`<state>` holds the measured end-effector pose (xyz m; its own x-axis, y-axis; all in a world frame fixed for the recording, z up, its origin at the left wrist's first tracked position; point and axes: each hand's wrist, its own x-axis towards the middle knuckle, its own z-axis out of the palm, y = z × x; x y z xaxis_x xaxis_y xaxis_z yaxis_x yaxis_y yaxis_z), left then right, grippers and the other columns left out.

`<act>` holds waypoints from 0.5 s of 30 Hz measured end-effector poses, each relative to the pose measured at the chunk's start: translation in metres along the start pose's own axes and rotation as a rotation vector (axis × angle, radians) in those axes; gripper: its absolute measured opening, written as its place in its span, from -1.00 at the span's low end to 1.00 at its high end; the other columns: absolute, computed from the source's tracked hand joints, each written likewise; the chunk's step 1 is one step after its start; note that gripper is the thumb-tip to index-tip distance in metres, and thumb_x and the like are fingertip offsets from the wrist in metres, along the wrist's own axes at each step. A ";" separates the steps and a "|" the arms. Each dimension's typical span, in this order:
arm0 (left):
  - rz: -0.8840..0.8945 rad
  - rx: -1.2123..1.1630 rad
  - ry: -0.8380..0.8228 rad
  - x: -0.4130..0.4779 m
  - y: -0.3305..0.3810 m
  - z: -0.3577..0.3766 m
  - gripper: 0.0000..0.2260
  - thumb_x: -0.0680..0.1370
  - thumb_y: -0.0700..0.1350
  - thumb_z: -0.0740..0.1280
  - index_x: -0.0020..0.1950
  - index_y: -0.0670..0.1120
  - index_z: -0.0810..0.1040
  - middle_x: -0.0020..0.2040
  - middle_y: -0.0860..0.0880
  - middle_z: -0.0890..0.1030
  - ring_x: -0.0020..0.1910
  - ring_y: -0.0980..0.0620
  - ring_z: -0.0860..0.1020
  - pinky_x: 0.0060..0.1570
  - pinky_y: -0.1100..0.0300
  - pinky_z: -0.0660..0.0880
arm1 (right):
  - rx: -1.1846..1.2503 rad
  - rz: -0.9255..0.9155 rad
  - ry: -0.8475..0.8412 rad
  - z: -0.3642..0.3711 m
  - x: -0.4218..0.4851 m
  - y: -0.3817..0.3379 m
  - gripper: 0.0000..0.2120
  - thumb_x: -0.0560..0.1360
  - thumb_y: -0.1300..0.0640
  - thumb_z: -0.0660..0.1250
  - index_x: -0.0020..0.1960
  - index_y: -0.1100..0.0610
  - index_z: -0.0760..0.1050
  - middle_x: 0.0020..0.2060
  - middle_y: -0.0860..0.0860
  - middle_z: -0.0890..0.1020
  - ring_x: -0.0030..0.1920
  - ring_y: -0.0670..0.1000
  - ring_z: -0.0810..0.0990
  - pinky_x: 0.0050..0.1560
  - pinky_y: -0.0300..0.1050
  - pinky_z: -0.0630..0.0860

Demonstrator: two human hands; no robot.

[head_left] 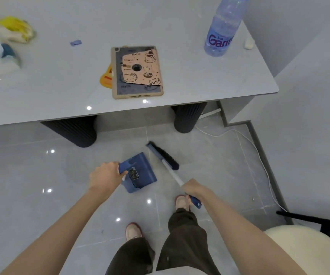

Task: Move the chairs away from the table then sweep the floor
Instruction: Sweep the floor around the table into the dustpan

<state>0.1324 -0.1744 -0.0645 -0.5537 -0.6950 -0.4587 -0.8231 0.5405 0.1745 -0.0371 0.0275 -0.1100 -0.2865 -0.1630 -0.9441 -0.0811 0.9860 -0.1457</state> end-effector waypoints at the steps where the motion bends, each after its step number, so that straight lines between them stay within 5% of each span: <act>1: -0.018 -0.013 0.003 -0.007 -0.016 -0.001 -0.72 0.53 0.06 0.33 -0.06 -0.16 0.57 -0.12 -0.15 0.65 -0.14 -0.17 0.62 -0.20 0.07 0.54 | -0.035 0.006 -0.030 0.016 -0.001 -0.009 -0.73 0.54 0.22 0.23 -0.33 0.23 0.36 -0.39 0.13 0.44 -0.28 0.18 0.54 -0.26 -0.13 0.44; 6: -0.102 -0.122 0.031 -0.029 -0.083 -0.003 -0.69 0.54 0.04 0.34 -0.13 -0.23 0.57 -0.16 -0.19 0.66 -0.17 -0.18 0.62 -0.28 0.13 0.42 | 0.006 -0.059 0.013 0.055 -0.021 -0.046 -0.77 0.56 0.22 0.14 -0.27 0.20 0.37 -0.37 0.12 0.44 -0.42 0.02 0.39 -0.41 -0.18 0.39; 11: -0.192 -0.198 0.035 -0.038 -0.117 -0.008 -0.69 0.57 0.00 0.31 -0.11 -0.27 0.58 -0.15 -0.21 0.66 -0.16 -0.16 0.62 -0.29 0.19 0.36 | 0.027 -0.113 0.125 0.070 -0.012 -0.080 -0.83 0.58 0.20 0.10 -0.04 0.25 0.42 -0.39 0.09 0.43 -0.41 0.03 0.38 -0.28 -0.12 0.42; 15: -0.243 -0.250 0.062 -0.031 -0.129 -0.006 -0.68 0.55 0.02 0.33 -0.23 -0.22 0.54 -0.21 -0.21 0.65 -0.21 -0.18 0.61 -0.31 0.18 0.38 | 0.013 -0.142 0.208 0.052 0.000 -0.114 -0.74 0.58 0.20 0.07 -0.09 0.30 0.49 -0.29 0.17 0.55 -0.35 0.10 0.46 -0.09 -0.11 0.50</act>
<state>0.2552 -0.2255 -0.0673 -0.3383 -0.8208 -0.4603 -0.9329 0.2282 0.2786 0.0222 -0.0830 -0.1086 -0.4637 -0.3022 -0.8329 -0.1228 0.9529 -0.2773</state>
